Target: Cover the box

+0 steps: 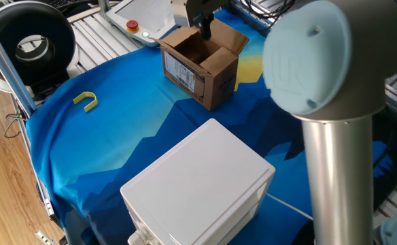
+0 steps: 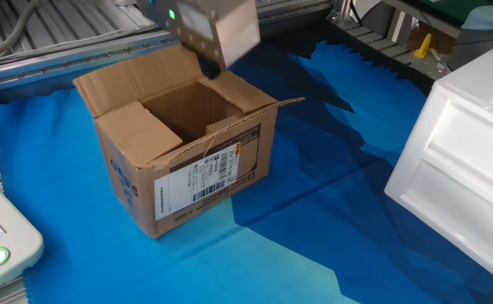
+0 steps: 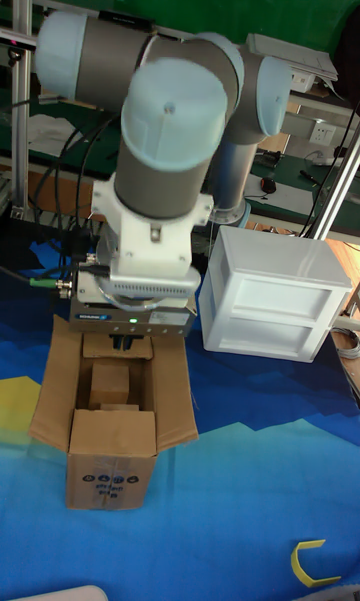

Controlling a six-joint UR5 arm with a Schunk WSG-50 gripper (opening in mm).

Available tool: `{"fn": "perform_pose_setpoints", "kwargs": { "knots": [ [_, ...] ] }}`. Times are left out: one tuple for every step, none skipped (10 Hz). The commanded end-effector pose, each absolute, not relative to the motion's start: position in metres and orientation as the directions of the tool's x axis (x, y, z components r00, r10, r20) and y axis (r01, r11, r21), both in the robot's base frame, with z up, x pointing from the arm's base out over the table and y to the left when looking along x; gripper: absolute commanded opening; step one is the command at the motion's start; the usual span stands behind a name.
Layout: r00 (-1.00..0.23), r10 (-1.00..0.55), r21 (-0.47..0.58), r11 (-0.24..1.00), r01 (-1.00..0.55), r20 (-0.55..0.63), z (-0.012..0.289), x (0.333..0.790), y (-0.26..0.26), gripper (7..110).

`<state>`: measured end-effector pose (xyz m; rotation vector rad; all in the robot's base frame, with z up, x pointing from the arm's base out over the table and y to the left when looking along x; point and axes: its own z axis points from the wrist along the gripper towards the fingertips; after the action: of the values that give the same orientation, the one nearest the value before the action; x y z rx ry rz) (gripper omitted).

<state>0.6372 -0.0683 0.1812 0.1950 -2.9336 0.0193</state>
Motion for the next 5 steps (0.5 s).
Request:
{"fn": "perform_pose_setpoints", "kwargs": {
  "knots": [
    [-0.992,-0.128,0.002,0.992,-0.128,0.010,0.197,0.673,-0.079,7],
    [-0.989,-0.138,-0.058,0.989,-0.136,-0.048,0.198,0.687,-0.098,7],
    [-0.984,-0.163,-0.111,0.982,-0.154,-0.078,0.200,0.694,-0.117,7],
    [-0.979,-0.179,-0.121,0.978,-0.167,-0.098,0.196,0.696,-0.129,7],
    [-0.971,-0.205,-0.130,0.973,-0.189,-0.120,0.188,0.698,-0.142,7]
  ]
}}
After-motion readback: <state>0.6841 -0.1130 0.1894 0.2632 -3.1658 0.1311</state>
